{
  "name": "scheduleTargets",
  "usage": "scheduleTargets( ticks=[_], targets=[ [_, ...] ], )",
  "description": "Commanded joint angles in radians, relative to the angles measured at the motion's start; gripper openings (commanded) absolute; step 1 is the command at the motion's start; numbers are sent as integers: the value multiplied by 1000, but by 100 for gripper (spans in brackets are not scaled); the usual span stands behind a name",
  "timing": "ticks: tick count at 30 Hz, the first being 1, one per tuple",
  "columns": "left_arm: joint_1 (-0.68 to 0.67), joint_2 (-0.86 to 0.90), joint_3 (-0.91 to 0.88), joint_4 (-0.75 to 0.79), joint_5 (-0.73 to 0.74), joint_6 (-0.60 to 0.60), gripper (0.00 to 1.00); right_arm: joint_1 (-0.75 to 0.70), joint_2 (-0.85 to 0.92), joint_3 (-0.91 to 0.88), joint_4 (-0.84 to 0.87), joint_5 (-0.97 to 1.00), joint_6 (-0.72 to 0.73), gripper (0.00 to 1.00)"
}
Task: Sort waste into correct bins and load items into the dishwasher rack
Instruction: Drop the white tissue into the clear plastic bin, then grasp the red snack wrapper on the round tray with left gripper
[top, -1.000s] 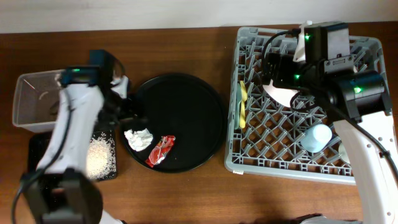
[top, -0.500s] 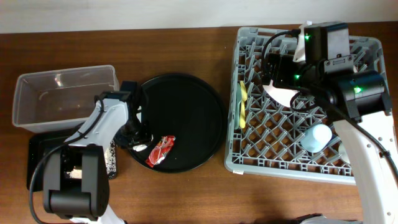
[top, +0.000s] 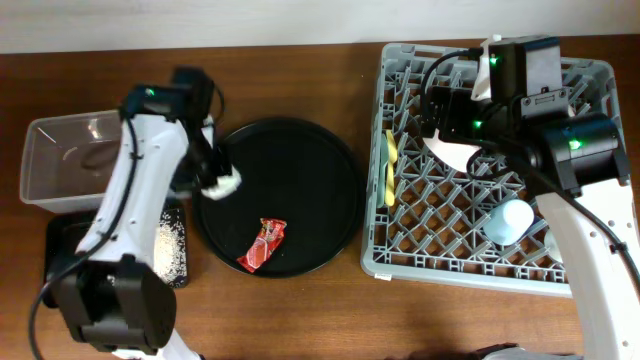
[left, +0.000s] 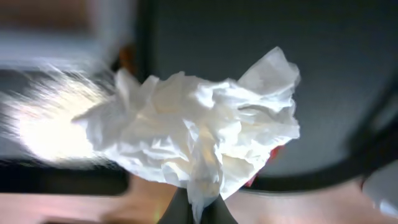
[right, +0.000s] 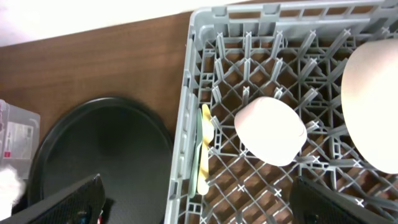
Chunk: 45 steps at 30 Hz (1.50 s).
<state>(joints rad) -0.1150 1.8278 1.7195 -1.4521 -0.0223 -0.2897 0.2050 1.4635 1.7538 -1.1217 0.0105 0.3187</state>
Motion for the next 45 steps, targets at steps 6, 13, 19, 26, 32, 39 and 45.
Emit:
scheduleTargets(
  ticks=[6,13,19,26,32,39,45],
  targets=[
    [137,3,114,117,-289,-126,1,-5,3,4,2,2,12,98],
    [223,82,91,169,-231,-52,77,-5,3,4,2,2,12,98],
    [222,47,186,27,-120,-12,79,-5,3,4,-5,2,12,98],
    [74,30,79,-60,5,19,78,-5,3,4,-5,2,12,98],
    [-112,31,-206,55,-7,42,80,-5,3,4,-7,2,12,98],
    [-261,31,-473,213,-3,53,84,-5,3,4,-8,2,12,98],
    [-275,31,-564,336,74,53,79,-5,3,4,-22,2,12,98]
  ],
)
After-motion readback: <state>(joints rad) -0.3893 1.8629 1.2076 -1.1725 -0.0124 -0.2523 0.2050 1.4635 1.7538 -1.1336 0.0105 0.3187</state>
